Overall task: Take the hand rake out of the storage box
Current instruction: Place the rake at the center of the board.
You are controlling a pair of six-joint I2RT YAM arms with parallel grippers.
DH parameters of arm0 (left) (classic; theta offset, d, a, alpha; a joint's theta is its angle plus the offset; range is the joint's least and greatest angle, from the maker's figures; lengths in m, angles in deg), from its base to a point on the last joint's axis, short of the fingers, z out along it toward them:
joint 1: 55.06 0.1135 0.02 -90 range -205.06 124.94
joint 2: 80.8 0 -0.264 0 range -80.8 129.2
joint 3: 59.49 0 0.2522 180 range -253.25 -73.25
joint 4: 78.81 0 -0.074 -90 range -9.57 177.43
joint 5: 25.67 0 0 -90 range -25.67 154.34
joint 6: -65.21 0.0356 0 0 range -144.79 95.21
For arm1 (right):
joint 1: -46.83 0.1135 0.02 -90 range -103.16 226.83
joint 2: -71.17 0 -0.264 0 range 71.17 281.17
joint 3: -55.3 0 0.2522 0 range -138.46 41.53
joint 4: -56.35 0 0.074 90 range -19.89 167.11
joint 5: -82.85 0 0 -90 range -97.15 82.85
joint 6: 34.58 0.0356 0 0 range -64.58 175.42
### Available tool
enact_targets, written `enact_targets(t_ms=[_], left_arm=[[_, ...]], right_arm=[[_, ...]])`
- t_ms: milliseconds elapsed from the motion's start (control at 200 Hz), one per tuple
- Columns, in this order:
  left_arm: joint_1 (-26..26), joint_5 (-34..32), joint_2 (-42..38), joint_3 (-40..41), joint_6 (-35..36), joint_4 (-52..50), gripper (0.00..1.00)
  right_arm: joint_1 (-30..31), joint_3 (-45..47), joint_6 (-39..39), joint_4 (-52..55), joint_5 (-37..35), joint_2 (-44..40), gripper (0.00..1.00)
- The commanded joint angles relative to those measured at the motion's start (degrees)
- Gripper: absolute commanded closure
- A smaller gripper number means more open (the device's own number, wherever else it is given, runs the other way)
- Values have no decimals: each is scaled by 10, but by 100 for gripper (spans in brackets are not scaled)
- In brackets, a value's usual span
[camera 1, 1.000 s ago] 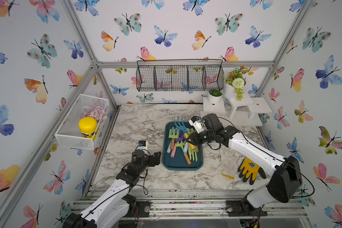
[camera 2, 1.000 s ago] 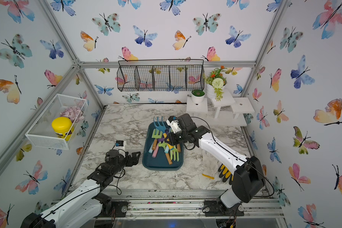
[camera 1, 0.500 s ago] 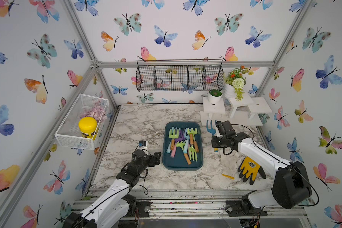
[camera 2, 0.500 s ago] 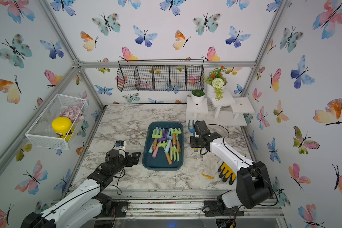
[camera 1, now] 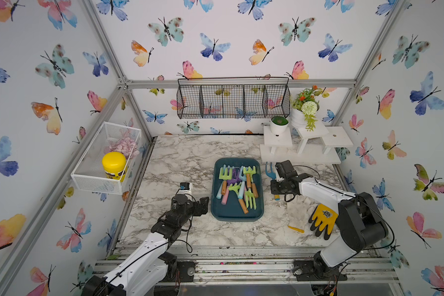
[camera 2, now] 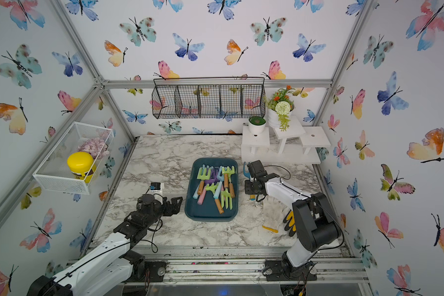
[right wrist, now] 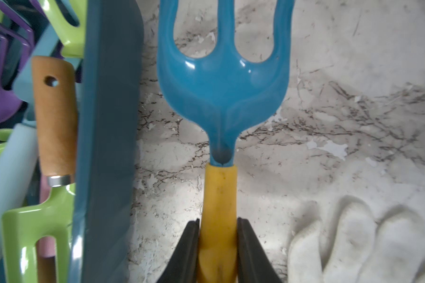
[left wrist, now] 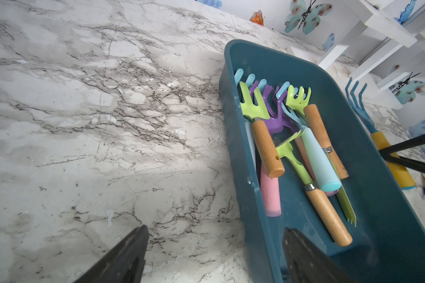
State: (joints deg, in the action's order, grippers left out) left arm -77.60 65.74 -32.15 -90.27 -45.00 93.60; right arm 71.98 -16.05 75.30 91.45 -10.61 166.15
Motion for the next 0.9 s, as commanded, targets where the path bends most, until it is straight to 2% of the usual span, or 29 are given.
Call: enact_targets(t_ms=[0, 255, 536, 896], left_arm=[[2, 15, 1, -9, 9, 7, 9], [2, 15, 3, -9, 8, 8, 9], [2, 16, 5, -10, 9, 7, 9], [2, 14, 2, -11, 9, 5, 9]], right_arm=[[-2, -33, -4, -20, 3, 27, 81], [-2, -73, -7, -23, 2, 88, 79], [-2, -70, -2, -26, 10, 108, 71], [-2, -51, -2, -26, 5, 50, 51]])
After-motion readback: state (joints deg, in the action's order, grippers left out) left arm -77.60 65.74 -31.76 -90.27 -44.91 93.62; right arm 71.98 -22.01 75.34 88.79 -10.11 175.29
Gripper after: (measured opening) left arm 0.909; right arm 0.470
